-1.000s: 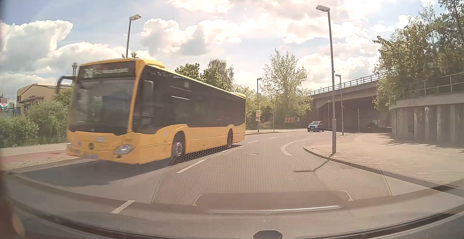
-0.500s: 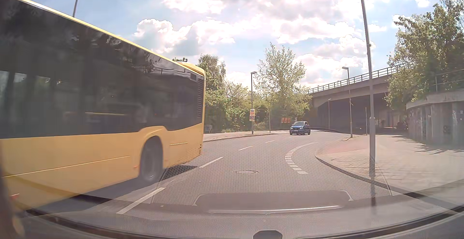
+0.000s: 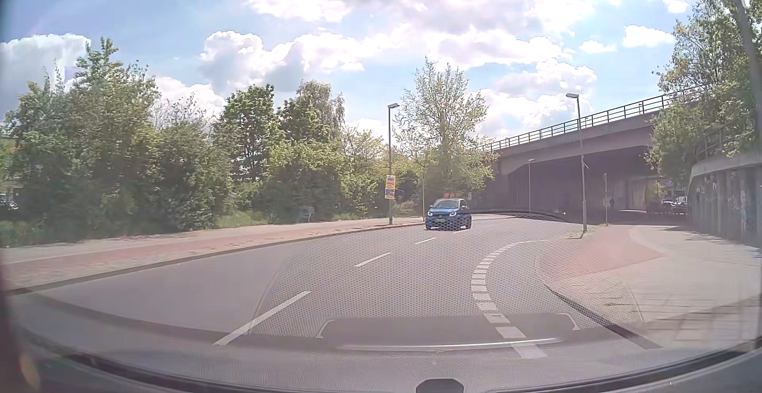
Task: Follow the waypoints while adhering to traffic rules and regulations
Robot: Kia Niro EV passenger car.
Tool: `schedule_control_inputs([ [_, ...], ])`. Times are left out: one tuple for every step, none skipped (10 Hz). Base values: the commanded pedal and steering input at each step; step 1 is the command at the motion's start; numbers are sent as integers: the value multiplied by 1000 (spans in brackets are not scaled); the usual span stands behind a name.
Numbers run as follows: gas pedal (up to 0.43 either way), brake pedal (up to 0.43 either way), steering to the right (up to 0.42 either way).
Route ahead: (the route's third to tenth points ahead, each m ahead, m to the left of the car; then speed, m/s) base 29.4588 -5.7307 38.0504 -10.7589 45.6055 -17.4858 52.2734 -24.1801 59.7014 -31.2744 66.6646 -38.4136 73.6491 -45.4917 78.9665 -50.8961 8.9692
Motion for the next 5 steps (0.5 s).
schedule_control_inputs([
  [87, 18, 63],
  [87, 18, 65],
  [87, 18, 68],
  [98, 18, 73],
  [118, 18, 80],
])
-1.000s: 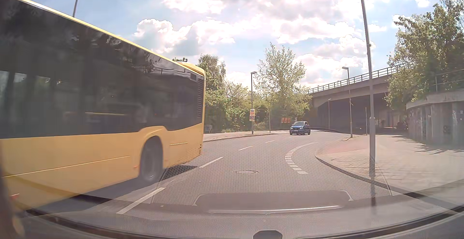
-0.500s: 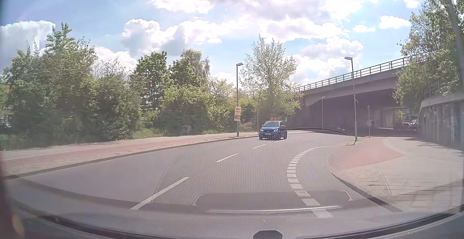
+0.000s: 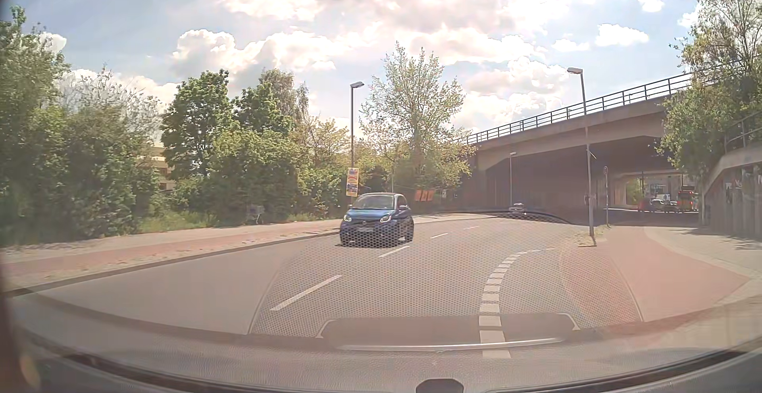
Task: Follow the waypoints while adhering to traffic rules and regulations
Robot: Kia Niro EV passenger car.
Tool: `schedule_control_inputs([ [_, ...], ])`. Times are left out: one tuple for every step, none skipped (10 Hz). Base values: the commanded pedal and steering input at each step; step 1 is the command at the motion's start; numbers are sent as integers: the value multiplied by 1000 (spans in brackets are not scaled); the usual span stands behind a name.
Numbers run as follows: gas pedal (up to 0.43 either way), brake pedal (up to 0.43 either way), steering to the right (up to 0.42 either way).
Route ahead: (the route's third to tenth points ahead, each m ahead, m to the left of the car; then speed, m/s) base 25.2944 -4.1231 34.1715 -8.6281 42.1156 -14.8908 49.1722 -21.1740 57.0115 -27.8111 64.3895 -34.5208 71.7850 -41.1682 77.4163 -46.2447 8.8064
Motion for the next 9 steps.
schedule_control_inputs([
  [130, 18, 87],
  [157, 18, 94],
  [169, 18, 103],
  [169, 18, 109],
  [169, 18, 111],
  [169, 18, 112],
  [169, 18, 112],
  [169, 18, 112],
  [169, 18, 112],
])
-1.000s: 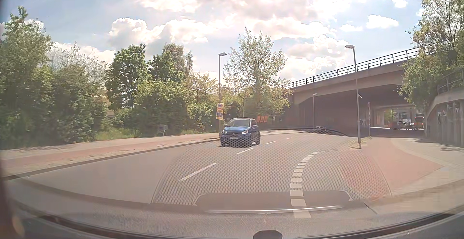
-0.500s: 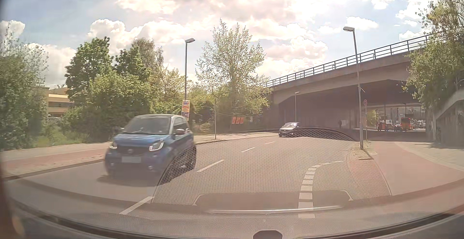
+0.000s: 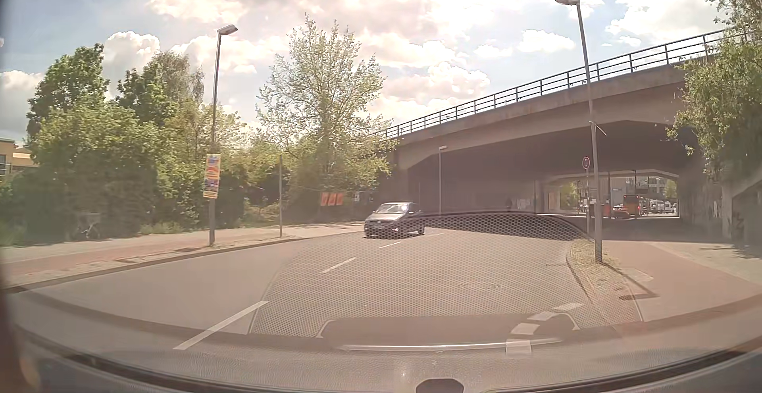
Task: Follow the waypoints while adhering to traffic rules and regulations
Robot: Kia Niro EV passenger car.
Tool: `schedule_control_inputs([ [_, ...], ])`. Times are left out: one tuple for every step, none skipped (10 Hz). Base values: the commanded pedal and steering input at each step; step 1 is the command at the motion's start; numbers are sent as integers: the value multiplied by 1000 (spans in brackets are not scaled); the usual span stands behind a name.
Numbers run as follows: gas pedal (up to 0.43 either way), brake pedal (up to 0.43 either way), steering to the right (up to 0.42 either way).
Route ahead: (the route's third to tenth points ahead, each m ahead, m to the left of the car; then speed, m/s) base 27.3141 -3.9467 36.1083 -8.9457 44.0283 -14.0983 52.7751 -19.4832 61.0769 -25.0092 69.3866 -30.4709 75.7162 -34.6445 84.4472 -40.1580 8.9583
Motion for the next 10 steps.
schedule_control_inputs([
  [169, 18, 108],
  [169, 18, 103],
  [169, 18, 99],
  [177, 18, 99],
  [177, 18, 98],
  [177, 18, 96],
  [169, 18, 89],
  [169, 18, 81],
  [169, 18, 74],
  [169, 18, 67],
])
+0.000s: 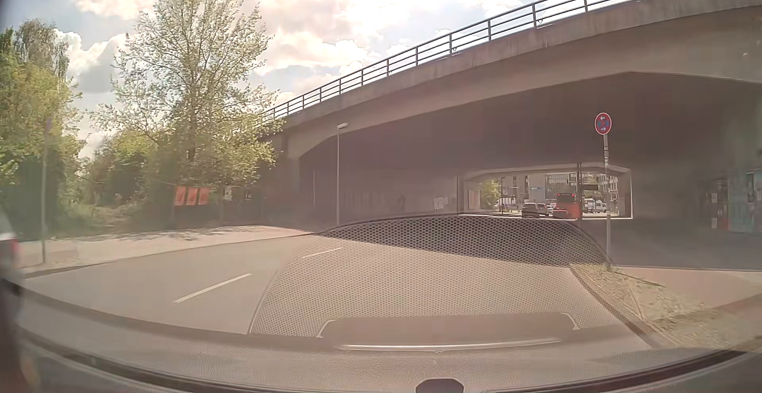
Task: Follow the waypoints while adhering to traffic rules and regulations
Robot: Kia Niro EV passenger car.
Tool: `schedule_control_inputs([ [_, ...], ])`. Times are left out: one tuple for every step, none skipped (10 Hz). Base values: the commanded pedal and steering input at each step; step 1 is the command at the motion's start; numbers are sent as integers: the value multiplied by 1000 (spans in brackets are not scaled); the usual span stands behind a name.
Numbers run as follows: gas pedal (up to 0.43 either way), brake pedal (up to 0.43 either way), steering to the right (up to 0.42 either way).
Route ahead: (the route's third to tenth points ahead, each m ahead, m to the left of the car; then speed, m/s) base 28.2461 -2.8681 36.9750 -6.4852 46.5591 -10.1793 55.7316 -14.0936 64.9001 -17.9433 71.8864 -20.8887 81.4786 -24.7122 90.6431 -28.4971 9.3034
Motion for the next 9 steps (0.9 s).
schedule_control_inputs([
  [169, 18, 65],
  [169, 18, 65],
  [169, 18, 66],
  [169, 18, 66],
  [169, 18, 66],
  [169, 18, 66],
  [169, 18, 66],
  [169, 18, 65],
  [169, 18, 63],
])
